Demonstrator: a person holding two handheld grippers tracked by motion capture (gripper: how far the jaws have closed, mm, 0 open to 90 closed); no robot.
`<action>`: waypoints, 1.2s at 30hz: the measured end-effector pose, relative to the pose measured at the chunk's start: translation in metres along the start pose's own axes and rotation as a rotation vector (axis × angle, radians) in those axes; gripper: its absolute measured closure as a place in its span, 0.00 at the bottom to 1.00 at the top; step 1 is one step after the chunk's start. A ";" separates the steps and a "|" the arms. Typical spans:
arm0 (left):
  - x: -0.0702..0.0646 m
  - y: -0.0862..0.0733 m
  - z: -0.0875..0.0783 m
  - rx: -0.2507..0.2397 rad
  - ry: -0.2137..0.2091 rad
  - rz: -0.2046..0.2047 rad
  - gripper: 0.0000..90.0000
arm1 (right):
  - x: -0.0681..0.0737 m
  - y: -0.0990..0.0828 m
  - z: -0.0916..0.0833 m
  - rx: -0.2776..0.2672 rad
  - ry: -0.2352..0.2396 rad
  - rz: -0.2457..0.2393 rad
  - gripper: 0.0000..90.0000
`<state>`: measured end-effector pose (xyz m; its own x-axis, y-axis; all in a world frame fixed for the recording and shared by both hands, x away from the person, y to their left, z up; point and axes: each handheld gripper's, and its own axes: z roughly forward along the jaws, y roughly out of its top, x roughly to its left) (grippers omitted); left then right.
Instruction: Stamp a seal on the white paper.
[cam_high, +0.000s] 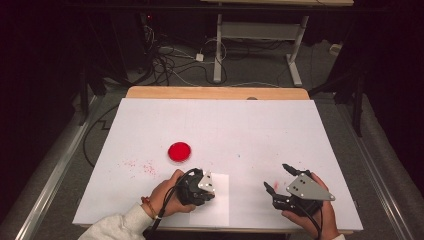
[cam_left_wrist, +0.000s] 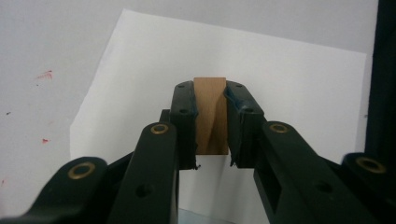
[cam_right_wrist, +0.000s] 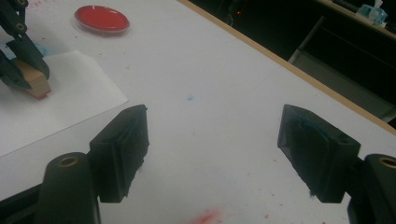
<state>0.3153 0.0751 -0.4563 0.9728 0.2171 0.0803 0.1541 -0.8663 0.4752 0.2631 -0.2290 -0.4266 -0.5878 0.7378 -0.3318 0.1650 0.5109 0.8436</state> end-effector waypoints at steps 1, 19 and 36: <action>0.000 0.000 0.000 -0.006 -0.003 -0.003 0.82 | 0.000 0.000 0.000 0.002 0.003 -0.003 0.28; 0.013 -0.001 0.003 -0.004 -0.081 -0.051 0.82 | 0.003 0.001 0.003 0.007 0.003 -0.013 0.28; 0.008 0.001 0.006 0.022 -0.050 -0.035 0.82 | 0.003 0.001 0.003 0.013 0.007 -0.017 0.28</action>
<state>0.3243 0.0734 -0.4601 0.9742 0.2246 0.0197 0.1910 -0.8684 0.4577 0.2642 -0.2248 -0.4284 -0.5963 0.7259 -0.3427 0.1652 0.5288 0.8325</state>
